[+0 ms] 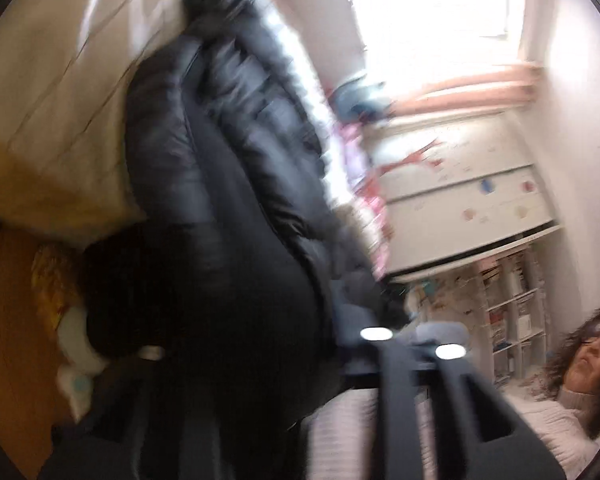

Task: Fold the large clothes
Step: 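Lower the held jacket onto the bed with both grippers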

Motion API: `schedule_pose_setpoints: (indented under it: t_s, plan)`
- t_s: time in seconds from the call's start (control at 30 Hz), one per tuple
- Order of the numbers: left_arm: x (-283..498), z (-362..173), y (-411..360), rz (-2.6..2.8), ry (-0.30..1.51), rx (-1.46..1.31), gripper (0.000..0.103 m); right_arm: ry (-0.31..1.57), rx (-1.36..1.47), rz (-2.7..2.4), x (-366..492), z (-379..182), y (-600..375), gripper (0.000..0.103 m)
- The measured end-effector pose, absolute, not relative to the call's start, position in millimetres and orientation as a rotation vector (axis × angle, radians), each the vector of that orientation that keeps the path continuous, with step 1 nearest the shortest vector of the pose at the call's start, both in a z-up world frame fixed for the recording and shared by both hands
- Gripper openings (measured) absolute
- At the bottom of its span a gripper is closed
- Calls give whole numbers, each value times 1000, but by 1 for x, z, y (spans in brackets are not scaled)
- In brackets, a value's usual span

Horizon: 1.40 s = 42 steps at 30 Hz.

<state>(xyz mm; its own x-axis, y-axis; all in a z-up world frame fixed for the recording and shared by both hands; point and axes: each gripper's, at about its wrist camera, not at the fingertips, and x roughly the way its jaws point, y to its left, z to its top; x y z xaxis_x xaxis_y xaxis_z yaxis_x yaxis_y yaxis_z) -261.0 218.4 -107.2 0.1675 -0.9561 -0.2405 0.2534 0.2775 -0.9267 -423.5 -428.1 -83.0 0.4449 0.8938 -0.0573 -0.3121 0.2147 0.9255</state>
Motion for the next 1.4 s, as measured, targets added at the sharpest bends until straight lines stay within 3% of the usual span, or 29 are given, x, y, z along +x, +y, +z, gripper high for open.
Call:
schedule_pose_setpoints:
  t_s: [0.13, 0.27, 0.73, 0.97, 1.13, 1.4]
  plan:
    - [-261, -46, 231, -1067, 817, -891, 15, 450, 1068, 1003, -418, -39, -427, 16]
    - [-243, -16, 240, -1070, 695, -935, 15, 333, 1099, 1026, -402, -17, -437, 15]
    - [-85, 33, 209, -1002, 538, -1064, 15, 246, 1114, 902, -263, 37, -510, 15]
    - [22, 2, 186, -880, 572, -1124, 15, 320, 1188, 723, -157, 15, -540, 15]
    - [92, -40, 167, -750, 652, -1122, 15, 434, 1226, 562, -83, -34, -551, 15]
    - [140, -112, 154, -589, 774, -1096, 15, 596, 1234, 408, -15, -117, -547, 15]
